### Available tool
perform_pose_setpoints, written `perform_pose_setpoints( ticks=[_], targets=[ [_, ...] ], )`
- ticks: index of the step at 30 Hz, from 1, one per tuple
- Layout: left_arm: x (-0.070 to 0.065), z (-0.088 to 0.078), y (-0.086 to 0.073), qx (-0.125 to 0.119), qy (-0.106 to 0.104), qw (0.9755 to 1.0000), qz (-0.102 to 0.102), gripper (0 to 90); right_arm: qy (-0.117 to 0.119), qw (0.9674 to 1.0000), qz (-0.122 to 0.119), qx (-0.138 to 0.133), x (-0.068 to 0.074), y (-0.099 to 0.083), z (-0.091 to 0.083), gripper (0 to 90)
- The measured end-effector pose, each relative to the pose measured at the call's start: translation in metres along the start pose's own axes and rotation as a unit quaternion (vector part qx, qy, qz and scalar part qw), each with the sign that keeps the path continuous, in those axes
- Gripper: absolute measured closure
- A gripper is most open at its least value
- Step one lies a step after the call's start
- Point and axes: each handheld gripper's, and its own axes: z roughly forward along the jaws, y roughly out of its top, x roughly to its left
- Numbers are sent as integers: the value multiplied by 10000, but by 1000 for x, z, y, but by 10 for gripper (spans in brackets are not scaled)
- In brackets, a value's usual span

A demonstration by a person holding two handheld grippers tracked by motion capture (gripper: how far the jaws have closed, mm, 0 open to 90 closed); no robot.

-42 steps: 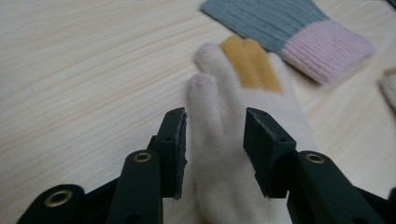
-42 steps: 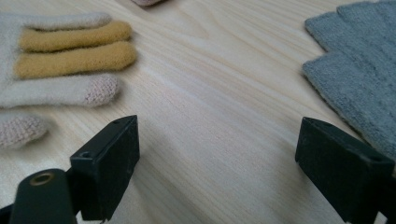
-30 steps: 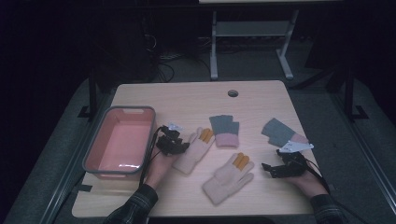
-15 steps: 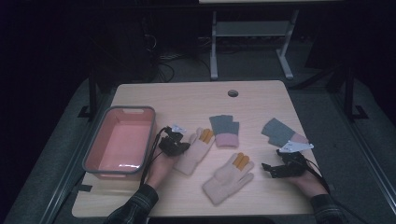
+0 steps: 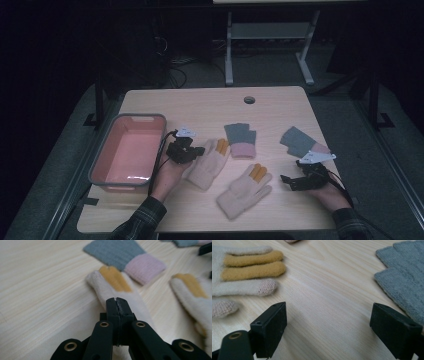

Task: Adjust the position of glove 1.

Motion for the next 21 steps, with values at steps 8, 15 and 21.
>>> perform_pose_setpoints(
  ticks=[8,15,21],
  targets=[
    [-7,-16,9,-252,-320,9990,167,897,7,10000,7,57,0,1,-1,161],
    [-10,-24,11,-332,-528,9976,304,897,118,9997,-101,-169,8,8,-8,222],
    [-17,-29,14,-438,-646,9963,360,897,359,9988,-258,-213,21,12,-10,279]
  ],
)
